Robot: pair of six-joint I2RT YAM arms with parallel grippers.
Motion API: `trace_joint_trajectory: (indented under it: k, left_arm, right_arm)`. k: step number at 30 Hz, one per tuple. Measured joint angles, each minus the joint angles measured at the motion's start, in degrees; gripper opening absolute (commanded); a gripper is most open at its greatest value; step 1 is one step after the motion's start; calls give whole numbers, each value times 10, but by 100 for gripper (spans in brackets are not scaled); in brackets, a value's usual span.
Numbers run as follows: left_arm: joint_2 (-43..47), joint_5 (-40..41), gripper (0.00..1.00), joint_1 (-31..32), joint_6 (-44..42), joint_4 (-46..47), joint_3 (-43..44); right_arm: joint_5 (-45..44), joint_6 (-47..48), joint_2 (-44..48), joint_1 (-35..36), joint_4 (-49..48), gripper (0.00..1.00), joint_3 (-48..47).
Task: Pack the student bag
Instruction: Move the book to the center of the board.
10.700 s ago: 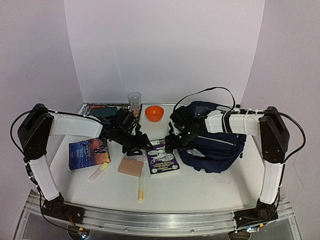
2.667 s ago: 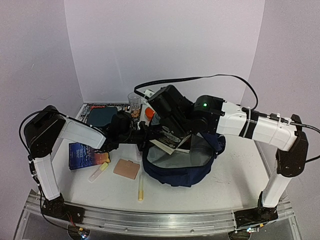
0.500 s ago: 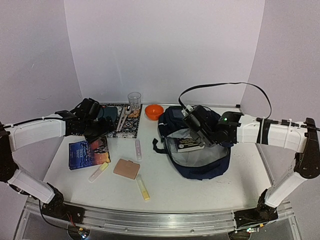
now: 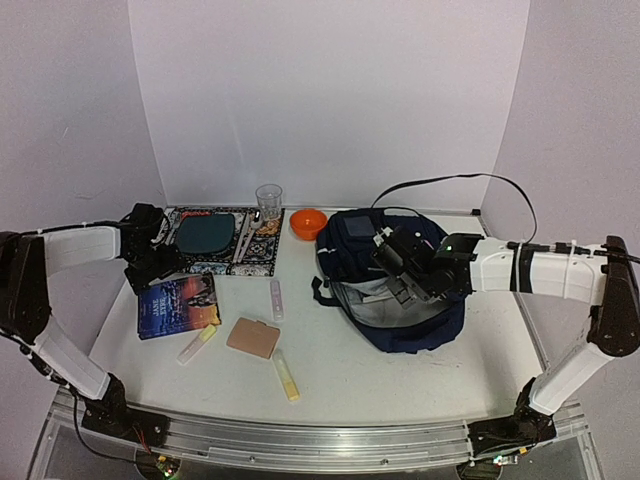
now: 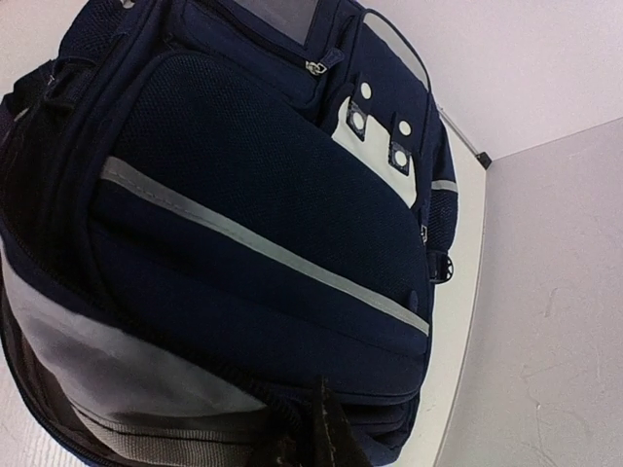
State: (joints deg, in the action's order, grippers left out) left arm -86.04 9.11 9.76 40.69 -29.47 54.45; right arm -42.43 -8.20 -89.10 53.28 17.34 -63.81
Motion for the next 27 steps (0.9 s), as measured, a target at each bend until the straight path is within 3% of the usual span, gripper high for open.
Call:
trace_joint_trajectory:
  k: [5,10,14,18,22,27]
  left_arm:
    - [-78,-6,99,-1,-20,-1,3]
    - [-109,-5,97,2,-43,-5,23]
    - [-119,5,96,28,-57,3,25]
    - [-119,20,95,97,-62,38,8]
    - [-112,18,95,173,-64,70,-5]
    - [-107,-8,94,225,-78,79,-2]
  right_arm:
    - [19,-12,0,0,4,53,0]
    - [42,-6,0,0,0,68,0]
    - [59,-3,3,0,-8,73,0]
    - [85,0,9,0,-13,76,-14]
    - [132,1,14,0,-32,77,-40]
    - [213,3,5,0,-51,78,-72]
